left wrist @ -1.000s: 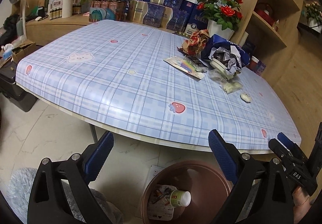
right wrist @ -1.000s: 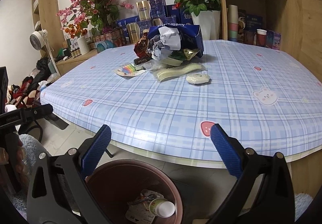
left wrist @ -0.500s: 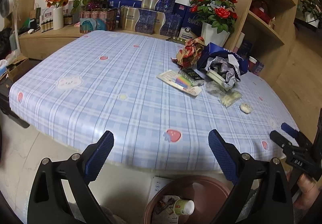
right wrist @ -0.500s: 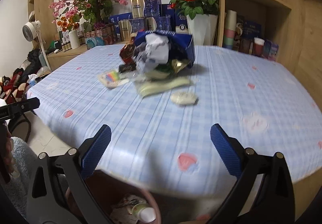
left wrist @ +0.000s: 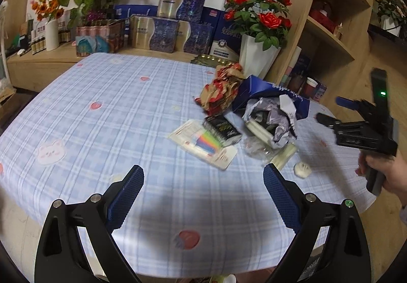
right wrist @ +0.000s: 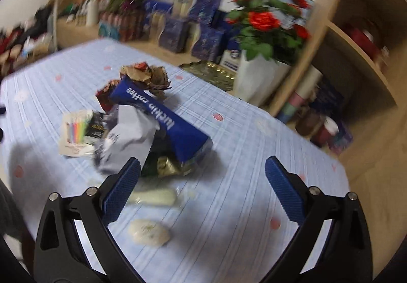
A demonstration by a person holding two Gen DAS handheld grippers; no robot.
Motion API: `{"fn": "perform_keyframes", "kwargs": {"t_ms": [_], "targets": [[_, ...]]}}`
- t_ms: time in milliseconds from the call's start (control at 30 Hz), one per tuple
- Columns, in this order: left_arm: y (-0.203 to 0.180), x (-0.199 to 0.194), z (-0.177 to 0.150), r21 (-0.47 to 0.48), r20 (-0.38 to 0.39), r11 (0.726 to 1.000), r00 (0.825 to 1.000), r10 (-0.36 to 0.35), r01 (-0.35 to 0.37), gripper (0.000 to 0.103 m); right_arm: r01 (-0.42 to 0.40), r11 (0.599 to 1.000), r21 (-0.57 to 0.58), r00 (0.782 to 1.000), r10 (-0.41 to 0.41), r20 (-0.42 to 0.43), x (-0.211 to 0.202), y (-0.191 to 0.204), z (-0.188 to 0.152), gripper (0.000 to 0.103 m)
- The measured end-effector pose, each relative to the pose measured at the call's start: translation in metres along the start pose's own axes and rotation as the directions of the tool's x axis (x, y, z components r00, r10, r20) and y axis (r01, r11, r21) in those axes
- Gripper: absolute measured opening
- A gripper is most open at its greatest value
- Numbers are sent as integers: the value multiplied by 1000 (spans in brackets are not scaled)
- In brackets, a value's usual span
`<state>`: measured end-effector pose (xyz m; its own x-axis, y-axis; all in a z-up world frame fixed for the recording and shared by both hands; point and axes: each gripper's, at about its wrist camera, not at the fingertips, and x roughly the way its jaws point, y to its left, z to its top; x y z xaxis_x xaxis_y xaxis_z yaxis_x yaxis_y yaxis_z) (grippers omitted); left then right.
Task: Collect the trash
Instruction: 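Grasp the blue luckin coffee bag with the right tool while the left tool grasps the grey paper bag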
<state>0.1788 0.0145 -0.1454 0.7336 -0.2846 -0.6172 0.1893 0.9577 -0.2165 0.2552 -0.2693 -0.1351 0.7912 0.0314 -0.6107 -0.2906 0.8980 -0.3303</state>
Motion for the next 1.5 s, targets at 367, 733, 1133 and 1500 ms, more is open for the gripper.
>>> {"fn": "perform_keyframes", "kwargs": {"t_ms": [367,733,1133,1500], "targets": [[-43,44,38,74,-16,994,997,-78,79,93,-31,977,-210,994,7,-114,70,17,41,70],[-81,97,55,80,-133,981,977,-167,179,92,-164,969,-184,977,135,-164,73,21,44,37],[-108,144,49,119,-248,987,965,-80,112,57,-218,976,24,971,219,-92,42,-14,29,33],[-84,87,61,72,-140,988,982,-124,135,53,-181,977,111,983,181,5,8,-37,21,24]]}}
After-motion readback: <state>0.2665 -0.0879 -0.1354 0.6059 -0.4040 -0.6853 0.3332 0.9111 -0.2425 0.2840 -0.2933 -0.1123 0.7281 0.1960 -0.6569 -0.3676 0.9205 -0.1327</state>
